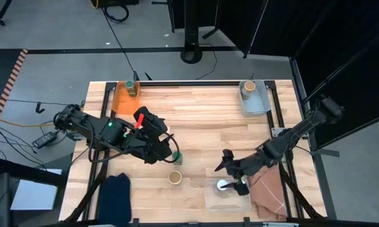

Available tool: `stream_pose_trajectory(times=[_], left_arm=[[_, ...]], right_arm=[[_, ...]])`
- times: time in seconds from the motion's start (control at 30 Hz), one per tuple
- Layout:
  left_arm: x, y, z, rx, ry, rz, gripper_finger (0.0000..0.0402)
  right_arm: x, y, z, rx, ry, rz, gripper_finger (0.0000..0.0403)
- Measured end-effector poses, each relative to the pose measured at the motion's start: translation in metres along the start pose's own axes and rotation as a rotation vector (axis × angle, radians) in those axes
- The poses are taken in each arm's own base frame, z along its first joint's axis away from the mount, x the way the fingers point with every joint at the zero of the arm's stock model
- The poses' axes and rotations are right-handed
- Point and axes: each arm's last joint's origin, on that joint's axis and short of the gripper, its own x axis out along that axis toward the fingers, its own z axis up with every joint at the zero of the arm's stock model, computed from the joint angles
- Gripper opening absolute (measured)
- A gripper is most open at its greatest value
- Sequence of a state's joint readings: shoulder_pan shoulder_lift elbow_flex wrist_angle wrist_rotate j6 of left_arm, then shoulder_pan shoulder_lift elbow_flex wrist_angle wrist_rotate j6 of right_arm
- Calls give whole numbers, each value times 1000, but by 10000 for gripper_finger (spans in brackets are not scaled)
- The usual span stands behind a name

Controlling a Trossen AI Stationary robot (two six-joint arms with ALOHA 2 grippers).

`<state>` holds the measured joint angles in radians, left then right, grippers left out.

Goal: Sort spices by type
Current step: Put the green seasoning bottle into the orange bin

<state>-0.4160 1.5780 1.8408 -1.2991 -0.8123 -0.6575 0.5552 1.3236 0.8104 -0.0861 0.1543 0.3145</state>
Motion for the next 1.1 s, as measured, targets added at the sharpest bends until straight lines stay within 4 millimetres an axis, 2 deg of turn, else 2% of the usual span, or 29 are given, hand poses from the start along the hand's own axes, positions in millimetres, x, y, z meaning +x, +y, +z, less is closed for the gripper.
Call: stream_pose_trajectory(times=[0.27,0.4,0.57,0.8,1.1], left_arm=[[2,-1,1,64,37,-57,310],[5,-6,0,139,65,-114,310],[18,-19,-7,237,140,-198,310],[55,-35,-27,301,209,-304,310],[90,-38,-48,309,282,-408,310]], right_arm=[[-50,-14,15,42,-89,-57,345],[-75,-19,16,92,-118,-88,341],[-98,-24,14,144,-146,-114,336],[-111,-26,14,179,-172,-112,330],[-113,-24,8,213,-120,-110,331]])
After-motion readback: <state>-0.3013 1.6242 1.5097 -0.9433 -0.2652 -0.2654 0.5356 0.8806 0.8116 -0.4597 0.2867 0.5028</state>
